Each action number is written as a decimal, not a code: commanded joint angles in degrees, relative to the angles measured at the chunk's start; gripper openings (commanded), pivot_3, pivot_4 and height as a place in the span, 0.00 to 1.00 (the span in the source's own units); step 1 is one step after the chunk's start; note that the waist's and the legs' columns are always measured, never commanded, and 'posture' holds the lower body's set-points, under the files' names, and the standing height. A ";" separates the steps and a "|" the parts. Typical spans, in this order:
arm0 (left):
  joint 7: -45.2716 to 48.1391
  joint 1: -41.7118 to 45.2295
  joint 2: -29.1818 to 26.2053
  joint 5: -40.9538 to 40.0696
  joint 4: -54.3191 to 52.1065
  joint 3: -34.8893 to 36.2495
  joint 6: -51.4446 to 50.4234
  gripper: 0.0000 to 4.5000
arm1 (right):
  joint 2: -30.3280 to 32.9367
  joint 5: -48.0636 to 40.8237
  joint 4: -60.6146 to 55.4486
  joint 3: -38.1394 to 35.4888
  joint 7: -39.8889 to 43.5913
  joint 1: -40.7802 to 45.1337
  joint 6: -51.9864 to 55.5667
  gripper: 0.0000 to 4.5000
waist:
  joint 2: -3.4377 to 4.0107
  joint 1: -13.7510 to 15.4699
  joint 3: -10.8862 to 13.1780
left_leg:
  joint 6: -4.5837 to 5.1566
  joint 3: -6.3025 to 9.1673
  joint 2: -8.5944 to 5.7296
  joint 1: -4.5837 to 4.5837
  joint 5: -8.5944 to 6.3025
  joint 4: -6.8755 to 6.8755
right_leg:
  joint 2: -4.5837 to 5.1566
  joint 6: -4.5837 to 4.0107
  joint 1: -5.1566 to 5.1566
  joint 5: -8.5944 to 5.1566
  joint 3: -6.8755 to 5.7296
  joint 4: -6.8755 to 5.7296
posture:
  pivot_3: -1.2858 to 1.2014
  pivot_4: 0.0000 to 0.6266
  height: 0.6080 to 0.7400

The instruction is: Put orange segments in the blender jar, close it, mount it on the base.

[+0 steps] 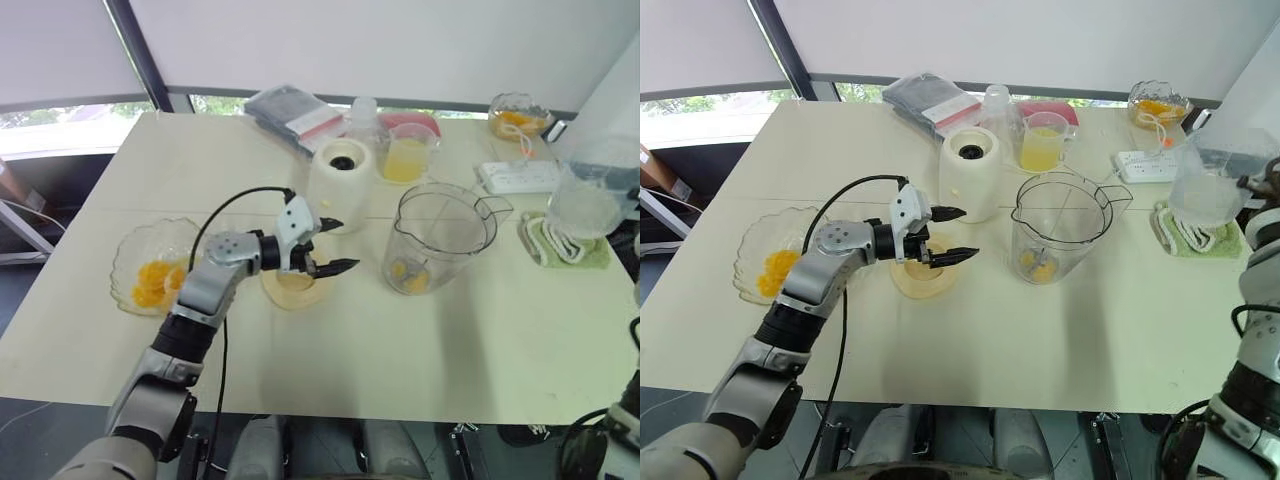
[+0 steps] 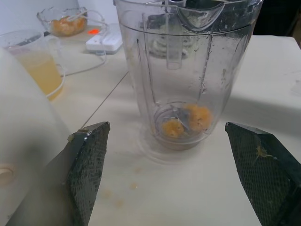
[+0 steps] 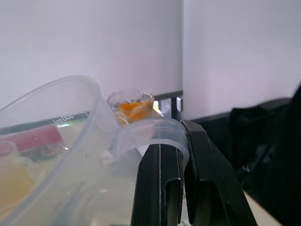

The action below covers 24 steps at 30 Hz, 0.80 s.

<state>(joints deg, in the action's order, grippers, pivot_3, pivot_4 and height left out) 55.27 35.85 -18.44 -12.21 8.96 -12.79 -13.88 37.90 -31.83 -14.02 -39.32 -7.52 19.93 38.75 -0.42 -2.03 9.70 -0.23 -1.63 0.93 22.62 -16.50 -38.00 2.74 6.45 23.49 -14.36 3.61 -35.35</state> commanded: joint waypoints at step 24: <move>1.31 3.38 2.60 2.93 4.85 -0.21 6.76 0.91 | 16.28 0.22 -15.91 7.59 16.93 5.20 12.37 0.01 | 0.02 1.44 -0.01 | 0.01 0.00 -0.03 0.88 0.00 -0.18 | 0.04 0.24 0.92 0.14 -0.04 -0.21 | 0.52 0.24 1.00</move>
<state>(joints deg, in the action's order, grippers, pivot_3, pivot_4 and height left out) 56.29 38.19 -16.04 -9.24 14.60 -12.77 -8.19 52.91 -32.75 -27.19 -30.49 8.79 24.63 52.94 -0.40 -0.59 9.70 -0.21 -1.63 0.90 23.50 -16.50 -38.18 2.78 6.69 24.41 -14.21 3.56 -35.56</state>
